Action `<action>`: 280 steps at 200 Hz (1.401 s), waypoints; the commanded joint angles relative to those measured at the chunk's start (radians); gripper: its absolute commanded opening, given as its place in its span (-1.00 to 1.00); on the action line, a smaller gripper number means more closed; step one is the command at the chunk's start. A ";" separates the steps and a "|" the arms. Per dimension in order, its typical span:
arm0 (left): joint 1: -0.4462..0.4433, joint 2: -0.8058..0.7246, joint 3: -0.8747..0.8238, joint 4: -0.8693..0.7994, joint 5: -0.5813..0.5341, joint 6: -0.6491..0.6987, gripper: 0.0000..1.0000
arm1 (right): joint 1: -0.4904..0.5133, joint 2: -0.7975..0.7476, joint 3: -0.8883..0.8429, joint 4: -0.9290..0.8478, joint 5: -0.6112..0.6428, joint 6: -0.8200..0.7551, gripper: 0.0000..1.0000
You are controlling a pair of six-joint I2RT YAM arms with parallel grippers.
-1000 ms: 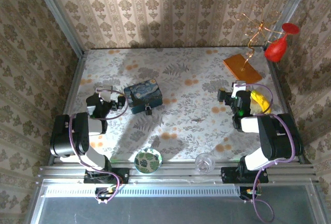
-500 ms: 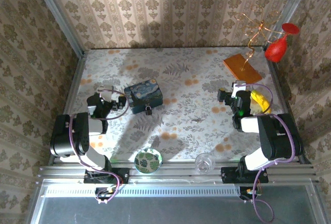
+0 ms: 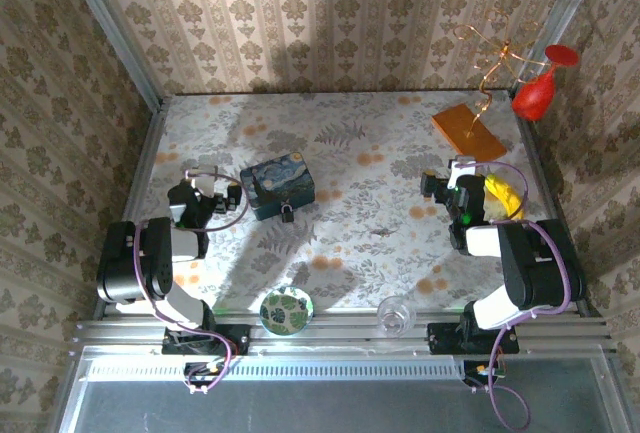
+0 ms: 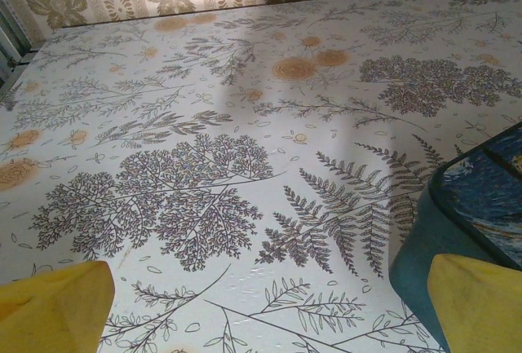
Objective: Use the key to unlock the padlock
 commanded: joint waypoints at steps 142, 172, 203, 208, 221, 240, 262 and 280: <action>-0.005 -0.542 0.009 -0.433 -0.205 -0.308 1.00 | 0.131 -0.317 0.245 -0.730 0.196 0.023 1.00; -0.056 -0.647 -0.009 -0.508 -0.182 -0.453 1.00 | 0.242 -0.397 0.307 -0.983 0.229 0.046 0.72; -0.184 -0.693 0.004 -0.628 -0.235 -0.562 1.00 | 0.384 -0.418 0.349 -1.211 0.249 0.119 0.56; -0.211 -0.694 0.006 -0.640 -0.252 -0.576 1.00 | 0.406 -0.413 0.355 -1.245 0.252 0.139 0.54; -0.276 -0.694 0.006 -0.671 -0.293 -0.619 1.00 | 0.450 -0.398 0.369 -1.316 0.246 0.198 0.46; -0.363 -0.686 -0.003 -0.687 -0.321 -0.665 1.00 | 0.509 -0.365 0.378 -1.374 0.214 0.267 0.32; -0.435 -0.675 -0.003 -0.723 -0.355 -0.692 1.00 | 0.569 -0.321 0.412 -1.415 0.181 0.305 0.19; -0.466 -0.664 -0.005 -0.719 -0.352 -0.698 1.00 | 0.587 -0.269 0.447 -1.434 0.117 0.345 0.08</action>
